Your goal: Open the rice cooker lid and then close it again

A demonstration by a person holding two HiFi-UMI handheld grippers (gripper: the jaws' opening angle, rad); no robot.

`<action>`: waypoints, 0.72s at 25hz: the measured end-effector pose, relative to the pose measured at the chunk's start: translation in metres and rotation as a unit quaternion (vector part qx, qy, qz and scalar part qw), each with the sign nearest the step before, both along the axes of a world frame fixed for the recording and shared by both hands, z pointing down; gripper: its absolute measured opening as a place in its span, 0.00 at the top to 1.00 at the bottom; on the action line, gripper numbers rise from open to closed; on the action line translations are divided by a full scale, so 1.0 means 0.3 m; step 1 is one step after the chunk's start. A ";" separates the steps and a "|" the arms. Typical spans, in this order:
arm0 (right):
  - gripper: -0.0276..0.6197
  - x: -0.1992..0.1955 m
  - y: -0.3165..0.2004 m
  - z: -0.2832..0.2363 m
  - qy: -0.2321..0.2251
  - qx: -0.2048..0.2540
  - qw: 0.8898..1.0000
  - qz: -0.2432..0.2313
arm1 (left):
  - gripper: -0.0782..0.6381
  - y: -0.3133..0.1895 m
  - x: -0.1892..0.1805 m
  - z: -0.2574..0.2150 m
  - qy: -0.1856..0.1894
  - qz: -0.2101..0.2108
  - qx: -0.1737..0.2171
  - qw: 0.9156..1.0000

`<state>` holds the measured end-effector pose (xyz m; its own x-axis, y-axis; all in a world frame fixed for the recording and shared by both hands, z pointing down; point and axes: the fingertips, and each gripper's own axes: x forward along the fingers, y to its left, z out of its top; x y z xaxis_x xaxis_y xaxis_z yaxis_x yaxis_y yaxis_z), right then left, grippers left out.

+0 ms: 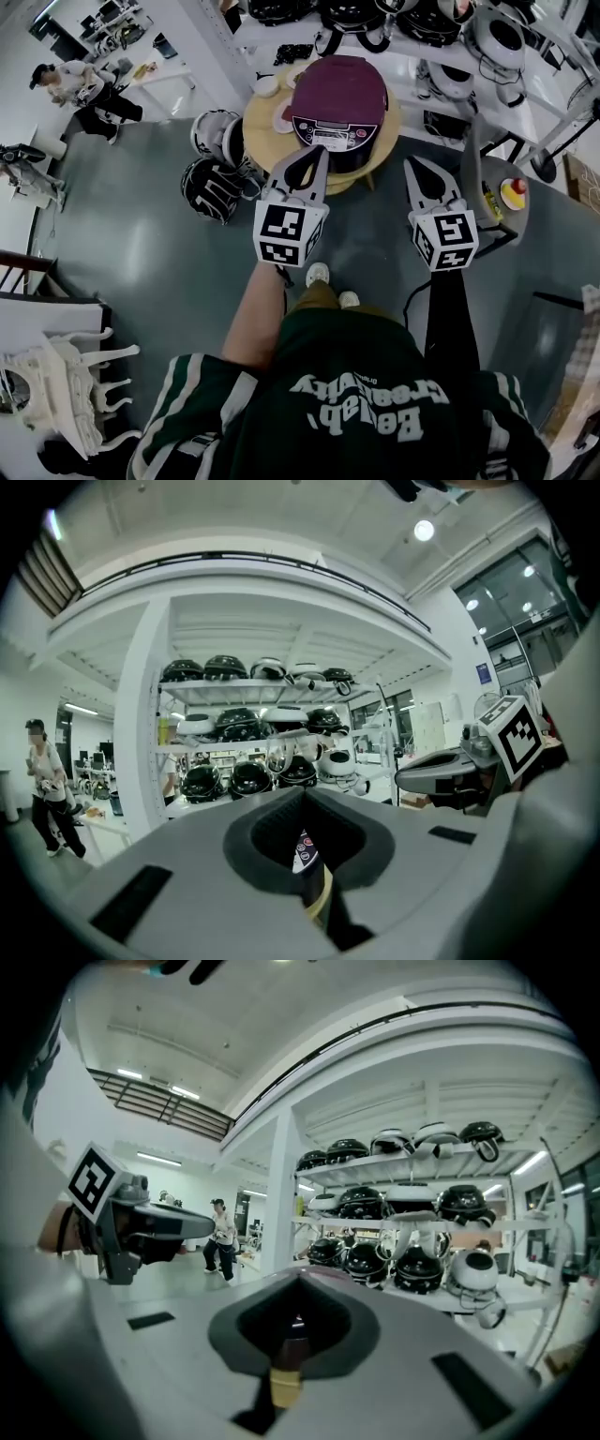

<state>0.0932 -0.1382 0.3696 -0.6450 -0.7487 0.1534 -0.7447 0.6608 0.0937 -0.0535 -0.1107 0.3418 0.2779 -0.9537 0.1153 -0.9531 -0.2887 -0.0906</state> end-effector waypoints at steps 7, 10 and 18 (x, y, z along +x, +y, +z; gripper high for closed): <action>0.95 -0.001 0.012 -0.005 0.019 0.011 1.000 0.002 | 0.89 0.009 0.011 0.009 0.003 0.006 0.000 1.000; 0.95 -0.004 0.012 -0.001 0.023 0.011 1.000 0.004 | 0.89 0.014 0.005 0.018 0.005 0.005 -0.004 1.000; 0.95 0.003 0.008 0.003 0.027 0.008 1.000 0.010 | 0.89 0.012 0.004 0.020 0.011 0.002 -0.005 1.000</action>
<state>0.0942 -0.1359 0.3705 -0.6216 -0.7634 0.1756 -0.7507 0.6445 0.1449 -0.0524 -0.1071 0.3479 0.2845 -0.9513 0.1190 -0.9536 -0.2935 -0.0668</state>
